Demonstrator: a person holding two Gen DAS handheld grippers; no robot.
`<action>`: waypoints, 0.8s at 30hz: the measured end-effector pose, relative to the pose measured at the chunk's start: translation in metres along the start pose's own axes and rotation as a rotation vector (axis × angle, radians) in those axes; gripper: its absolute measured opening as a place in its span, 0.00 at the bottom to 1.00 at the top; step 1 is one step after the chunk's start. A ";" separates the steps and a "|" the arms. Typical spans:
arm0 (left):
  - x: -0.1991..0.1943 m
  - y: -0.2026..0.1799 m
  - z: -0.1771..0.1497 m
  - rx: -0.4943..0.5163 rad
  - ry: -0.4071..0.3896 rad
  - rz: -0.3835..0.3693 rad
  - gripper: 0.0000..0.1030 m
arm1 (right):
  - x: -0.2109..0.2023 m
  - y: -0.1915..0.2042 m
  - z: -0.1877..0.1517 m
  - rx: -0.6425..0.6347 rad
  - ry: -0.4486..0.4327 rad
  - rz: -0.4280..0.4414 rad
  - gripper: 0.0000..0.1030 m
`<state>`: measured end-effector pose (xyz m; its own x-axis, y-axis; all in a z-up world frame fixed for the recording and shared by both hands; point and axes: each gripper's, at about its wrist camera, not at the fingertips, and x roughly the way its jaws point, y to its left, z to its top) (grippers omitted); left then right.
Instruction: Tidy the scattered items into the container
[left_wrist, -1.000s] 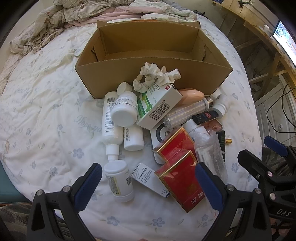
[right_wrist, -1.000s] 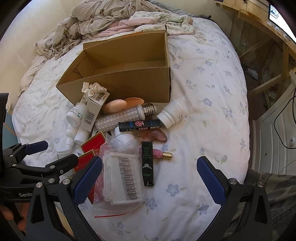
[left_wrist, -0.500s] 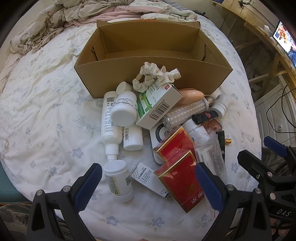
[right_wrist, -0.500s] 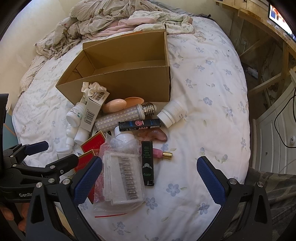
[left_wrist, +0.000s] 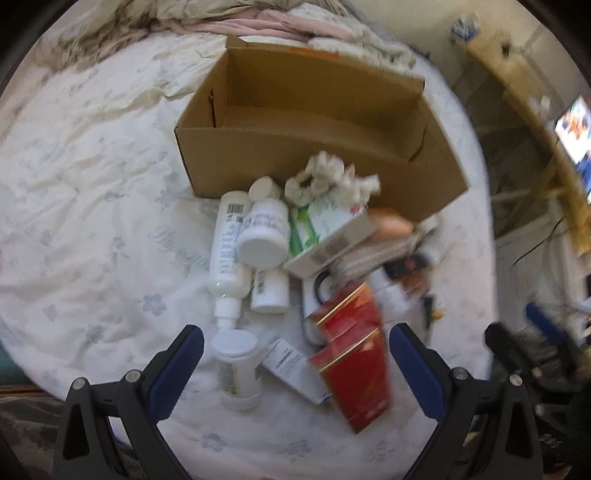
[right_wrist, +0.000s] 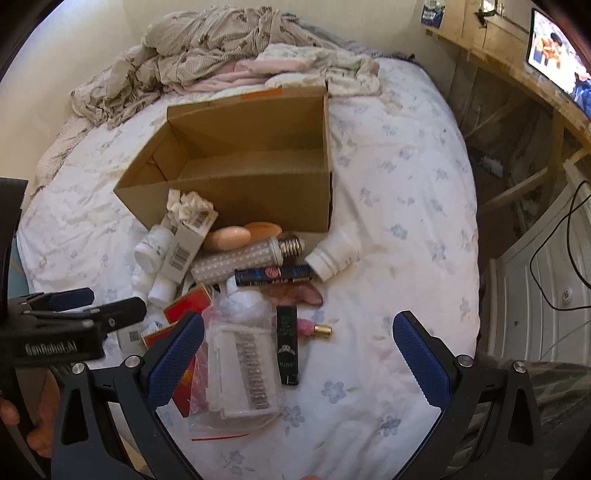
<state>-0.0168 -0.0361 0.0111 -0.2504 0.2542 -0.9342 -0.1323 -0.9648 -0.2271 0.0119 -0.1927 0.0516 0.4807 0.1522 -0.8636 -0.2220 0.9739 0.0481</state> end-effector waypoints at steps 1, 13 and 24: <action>-0.005 0.006 0.002 -0.018 -0.020 -0.028 0.98 | -0.001 -0.002 0.001 0.011 -0.004 -0.003 1.00; -0.016 0.045 0.007 -0.024 -0.187 -0.025 0.98 | -0.033 -0.037 0.025 0.191 -0.040 0.029 0.99; -0.025 0.077 0.017 -0.133 -0.190 -0.059 0.98 | 0.050 -0.019 -0.009 0.341 0.339 0.336 0.83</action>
<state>-0.0367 -0.1153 0.0218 -0.4232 0.3062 -0.8527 -0.0276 -0.9451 -0.3257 0.0328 -0.2053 0.0035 0.1210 0.4540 -0.8827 -0.0025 0.8894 0.4571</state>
